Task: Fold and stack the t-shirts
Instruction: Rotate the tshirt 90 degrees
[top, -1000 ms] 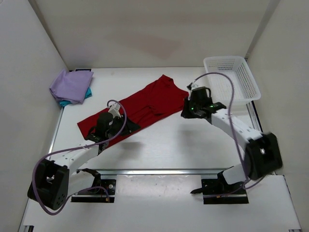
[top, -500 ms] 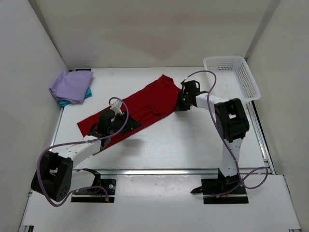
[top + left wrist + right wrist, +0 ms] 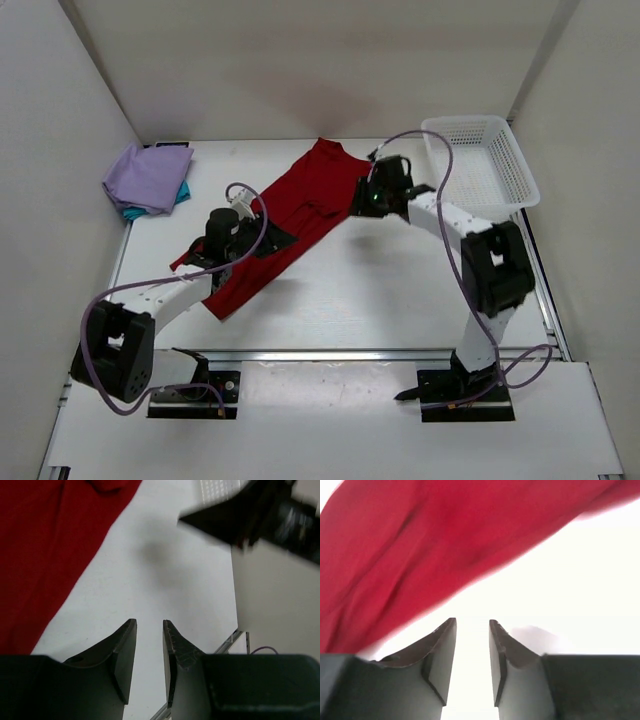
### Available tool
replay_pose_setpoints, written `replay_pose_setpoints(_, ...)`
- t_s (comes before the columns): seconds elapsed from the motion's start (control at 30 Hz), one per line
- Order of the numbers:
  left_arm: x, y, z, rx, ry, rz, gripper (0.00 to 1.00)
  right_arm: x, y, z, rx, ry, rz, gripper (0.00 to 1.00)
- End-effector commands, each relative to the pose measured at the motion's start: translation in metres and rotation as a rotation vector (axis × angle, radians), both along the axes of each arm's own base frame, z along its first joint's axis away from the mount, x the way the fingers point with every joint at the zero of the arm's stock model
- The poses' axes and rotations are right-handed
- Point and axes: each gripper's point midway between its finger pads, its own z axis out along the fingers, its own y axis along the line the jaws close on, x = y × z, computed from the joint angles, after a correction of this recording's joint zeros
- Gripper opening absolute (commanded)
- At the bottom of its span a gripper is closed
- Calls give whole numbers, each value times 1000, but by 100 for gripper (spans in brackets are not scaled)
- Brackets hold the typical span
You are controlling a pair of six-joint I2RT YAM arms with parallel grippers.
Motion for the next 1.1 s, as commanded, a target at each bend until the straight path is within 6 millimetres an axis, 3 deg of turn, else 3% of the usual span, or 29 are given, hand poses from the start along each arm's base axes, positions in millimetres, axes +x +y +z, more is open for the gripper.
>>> replay_pose_setpoints(0.0, 7, 27, 27, -14, -83, 65, 38, -64, 51, -4, 146, 10, 88, 32)
replay_pose_setpoints(0.03, 8, 37, 31, -12, -88, 89, 38, -79, 73, 0, 183, -11, 132, 33)
replay_pose_setpoints(0.1, 8, 47, 33, -15, -93, 105, 38, -117, 107, -15, 203, 28, 185, 36)
replay_pose_setpoints(0.2, 6, 51, 40, 3, -105, 106, 39, -136, 151, -34, 214, 61, 230, 38)
replay_pose_setpoints(0.23, 5, 51, 39, 2, -99, 106, 39, -130, 158, -30, 216, 51, 221, 39)
replay_pose_setpoints(0.27, 6, 54, 46, -6, -119, 112, 40, -134, 167, -43, 215, 82, 214, 39)
replay_pose_setpoints(0.4, 5, 63, 52, -11, -143, 138, 40, -134, 191, -73, 219, 143, 183, 42)
replay_pose_setpoints(0.5, 4, 66, 52, -17, -142, 138, 40, -125, 192, -93, 188, 177, 141, 40)
replay_pose_setpoints(0.57, 5, 66, 49, -16, -136, 135, 40, -124, 192, -103, 191, 205, 111, 17)
replay_pose_setpoints(0.6, 5, 65, 46, -13, -131, 136, 39, -127, 194, -104, 202, 219, 119, 15)
replay_pose_setpoints(0.67, 5, 65, 42, -14, -123, 136, 40, -126, 184, -107, 192, 232, 102, 3)
replay_pose_setpoints(0.73, 7, 65, 39, -9, -114, 139, 40, -127, 175, -91, 215, 208, 106, 0)
replay_pose_setpoints(0.77, 6, 64, 35, 3, -112, 135, 40, -131, 152, -103, 185, 220, 84, 0)
replay_pose_setpoints(0.8, 4, 62, 32, 5, -105, 129, 40, -137, 137, -91, 193, 195, 76, 0)
replay_pose_setpoints(0.83, 2, 58, 28, 21, -103, 114, 40, -128, 121, -69, 220, 148, 60, 0)
replay_pose_setpoints(0.87, 2, 60, 20, 43, -91, 123, 41, -133, 93, -65, 211, 139, 37, 0)
replay_pose_setpoints(0.9, -1, 52, 17, 55, -91, 102, 40, -148, 71, -77, 192, 167, 35, 0)
replay_pose_setpoints(0.93, -4, 48, 6, 69, -62, 93, 40, -144, 52, -59, 223, 141, 10, 0)
replay_pose_setpoints(0.97, -8, 43, -4, 81, -43, 71, 39, -149, 24, -59, 218, 136, -17, 0)
replay_pose_setpoints(1.0, -11, 36, -7, 100, -42, 45, 40, -166, 9, -72, 203, 184, -7, 2)
replay_pose_setpoints(1.03, -19, 27, -15, 128, -22, 10, 40, -167, -6, -67, 221, 198, -20, 7)
replay_pose_setpoints(1.07, -24, 24, -25, 187, -20, -11, 41, -175, -23, -69, 220, 219, -24, 21)
